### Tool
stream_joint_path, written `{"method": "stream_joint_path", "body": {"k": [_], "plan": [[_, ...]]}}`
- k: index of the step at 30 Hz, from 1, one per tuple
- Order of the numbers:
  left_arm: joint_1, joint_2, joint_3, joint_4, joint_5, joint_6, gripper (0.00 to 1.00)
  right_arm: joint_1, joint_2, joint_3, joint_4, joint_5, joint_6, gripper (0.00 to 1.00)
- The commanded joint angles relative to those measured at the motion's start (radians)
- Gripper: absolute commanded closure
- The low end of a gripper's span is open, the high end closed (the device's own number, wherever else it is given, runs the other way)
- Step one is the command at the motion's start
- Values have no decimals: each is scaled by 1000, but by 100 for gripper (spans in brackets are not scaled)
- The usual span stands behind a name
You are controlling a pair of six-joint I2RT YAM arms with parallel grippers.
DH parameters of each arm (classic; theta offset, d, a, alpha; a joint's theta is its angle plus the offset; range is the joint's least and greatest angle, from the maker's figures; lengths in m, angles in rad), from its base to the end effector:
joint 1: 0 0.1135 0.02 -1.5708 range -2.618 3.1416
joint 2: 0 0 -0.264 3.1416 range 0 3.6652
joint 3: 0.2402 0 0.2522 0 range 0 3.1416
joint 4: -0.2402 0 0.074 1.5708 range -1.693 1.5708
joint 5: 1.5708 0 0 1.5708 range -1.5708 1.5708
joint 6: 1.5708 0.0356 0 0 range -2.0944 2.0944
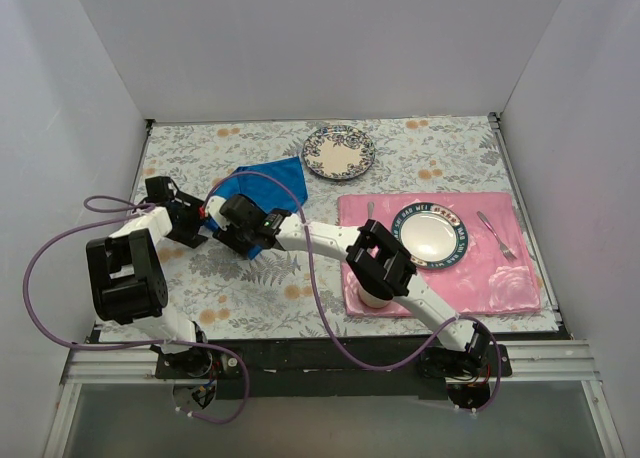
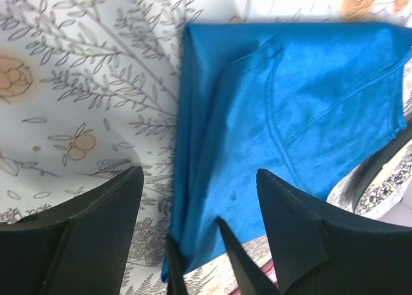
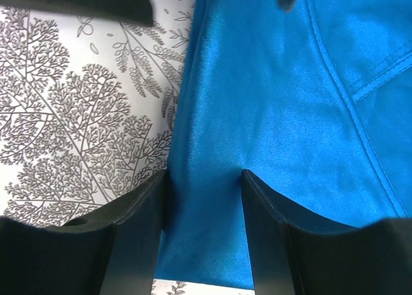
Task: Fold the napkin, place the utensils inside, and roll it up
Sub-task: Roll the napkin with the utensil
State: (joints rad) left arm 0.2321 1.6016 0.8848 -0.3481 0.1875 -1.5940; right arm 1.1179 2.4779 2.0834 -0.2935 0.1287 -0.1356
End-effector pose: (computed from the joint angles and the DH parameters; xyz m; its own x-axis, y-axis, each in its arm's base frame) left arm 0.2984 0.0637 0.1663 0.1578 -0.9720 0.1743 -0.8479 -0.2238 -0.4807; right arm 0.2499 0.5030 0.1680 -0.1606 -0.6364 -0.7544 -0.8781 0.4411 -0.1852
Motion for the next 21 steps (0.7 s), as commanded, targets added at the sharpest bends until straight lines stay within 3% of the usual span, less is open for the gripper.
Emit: {"method": "stream_joint_path", "body": {"k": [1,14,21], "plan": [[3,-72,-17,-22,-2,3,29,-15,35,-8,10,-7,36,43],[6,-91,-12,-37,9,2,27,-17,65,-31,-32,32,42,44],[6,-48,-12,-42,38,6,27,-17,64,-36,-35,8,47,59]]}}
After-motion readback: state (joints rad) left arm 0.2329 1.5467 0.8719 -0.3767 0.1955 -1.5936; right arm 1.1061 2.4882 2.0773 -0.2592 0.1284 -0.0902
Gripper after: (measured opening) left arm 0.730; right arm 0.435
